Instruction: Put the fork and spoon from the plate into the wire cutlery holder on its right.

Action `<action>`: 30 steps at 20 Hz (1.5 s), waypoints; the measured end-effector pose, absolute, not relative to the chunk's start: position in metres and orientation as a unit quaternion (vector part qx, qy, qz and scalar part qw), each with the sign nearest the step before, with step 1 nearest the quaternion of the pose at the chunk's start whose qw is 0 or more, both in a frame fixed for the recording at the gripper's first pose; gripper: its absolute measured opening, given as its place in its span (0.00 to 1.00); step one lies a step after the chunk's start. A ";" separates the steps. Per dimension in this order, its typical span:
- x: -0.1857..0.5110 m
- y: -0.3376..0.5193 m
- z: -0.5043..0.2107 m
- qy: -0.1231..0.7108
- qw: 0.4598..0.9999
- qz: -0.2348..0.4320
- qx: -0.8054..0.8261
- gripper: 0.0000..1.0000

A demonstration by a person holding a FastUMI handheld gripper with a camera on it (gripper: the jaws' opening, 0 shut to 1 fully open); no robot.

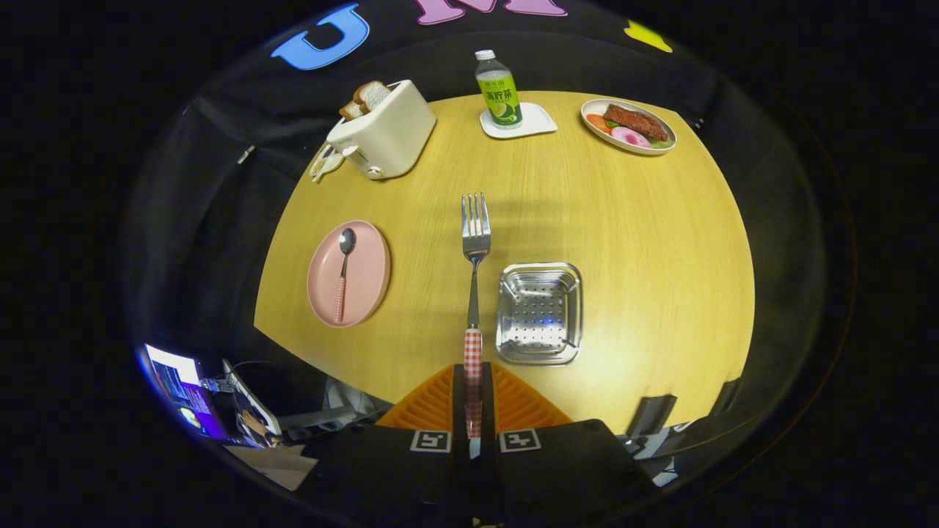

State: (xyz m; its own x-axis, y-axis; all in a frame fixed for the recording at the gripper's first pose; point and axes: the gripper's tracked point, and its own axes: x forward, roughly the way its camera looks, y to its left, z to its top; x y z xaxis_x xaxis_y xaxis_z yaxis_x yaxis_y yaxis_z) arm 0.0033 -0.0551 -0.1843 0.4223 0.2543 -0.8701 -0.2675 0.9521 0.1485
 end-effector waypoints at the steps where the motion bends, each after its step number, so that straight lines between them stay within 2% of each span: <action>1: -0.001 -0.067 -0.184 0.527 0.835 0.156 -0.018 0.09; 10: -0.030 -0.117 -0.189 0.642 0.740 0.180 -0.090 0.09; 18: -0.018 -0.120 -0.208 0.727 0.649 0.183 -0.129 0.09; 25: -0.006 -0.116 -0.217 0.772 0.604 0.155 -0.120 0.09; 30: 0.003 -0.105 -0.217 0.776 0.598 0.161 -0.121 0.14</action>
State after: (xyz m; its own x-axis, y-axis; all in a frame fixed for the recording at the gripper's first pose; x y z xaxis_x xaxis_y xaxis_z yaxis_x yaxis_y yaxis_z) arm 0.0026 -0.1054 -0.2171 -0.2560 0.0056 -0.9666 -0.3797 0.9190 0.1059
